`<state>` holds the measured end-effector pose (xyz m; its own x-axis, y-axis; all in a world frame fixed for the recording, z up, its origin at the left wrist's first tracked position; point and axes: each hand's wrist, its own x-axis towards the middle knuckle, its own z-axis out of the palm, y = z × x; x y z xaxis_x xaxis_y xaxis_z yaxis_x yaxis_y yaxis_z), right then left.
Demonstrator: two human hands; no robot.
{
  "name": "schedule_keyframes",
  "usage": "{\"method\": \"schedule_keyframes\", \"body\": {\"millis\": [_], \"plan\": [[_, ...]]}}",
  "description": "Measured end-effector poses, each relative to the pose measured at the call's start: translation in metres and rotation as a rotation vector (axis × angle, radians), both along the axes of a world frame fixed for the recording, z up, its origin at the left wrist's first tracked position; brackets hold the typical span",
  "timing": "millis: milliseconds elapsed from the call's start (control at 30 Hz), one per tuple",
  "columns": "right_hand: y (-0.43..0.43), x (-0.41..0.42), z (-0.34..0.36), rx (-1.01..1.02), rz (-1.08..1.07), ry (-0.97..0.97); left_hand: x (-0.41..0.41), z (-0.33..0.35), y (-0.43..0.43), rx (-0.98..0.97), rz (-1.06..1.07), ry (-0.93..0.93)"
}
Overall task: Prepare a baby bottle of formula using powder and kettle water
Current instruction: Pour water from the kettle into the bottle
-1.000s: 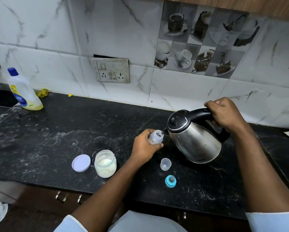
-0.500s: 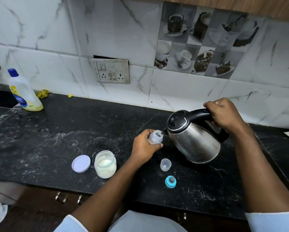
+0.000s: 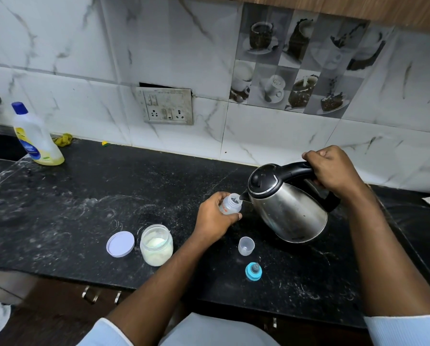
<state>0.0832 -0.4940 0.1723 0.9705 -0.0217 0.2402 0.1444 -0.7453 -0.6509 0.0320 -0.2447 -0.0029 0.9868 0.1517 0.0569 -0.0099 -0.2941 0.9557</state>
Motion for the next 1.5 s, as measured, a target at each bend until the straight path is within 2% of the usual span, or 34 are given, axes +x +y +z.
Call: {"method": "schedule_keyframes", "body": {"millis": [267, 600, 833, 1000, 1200, 1300, 1500], "plan": [[-0.002, 0.004, -0.001, 0.007, 0.023, -0.020, 0.002, -0.001, 0.001, -0.036, -0.012, -0.003], [-0.008, 0.012, -0.017, 0.127, 0.037, -0.029, 0.003, -0.009, 0.007, -0.194, -0.057, -0.004], [-0.012, 0.027, -0.042, 0.432, -0.005, 0.002, -0.010, 0.005, 0.011, -0.341, -0.045, -0.026], [0.000, 0.042, -0.083, 0.772, -0.060, 0.063, -0.032, 0.002, 0.020, -0.360, -0.065, 0.021], [0.028, 0.059, -0.130, 1.007, -0.089, 0.094, -0.067, -0.014, 0.031, -0.362, -0.100, 0.089], [0.045, 0.070, -0.145, 1.077, -0.092, 0.116, -0.082, -0.019, 0.034, -0.344, -0.102, 0.136], [0.072, 0.092, -0.166, 1.091, -0.091, 0.156, -0.104, -0.024, 0.042, -0.306, -0.092, 0.176]]}}
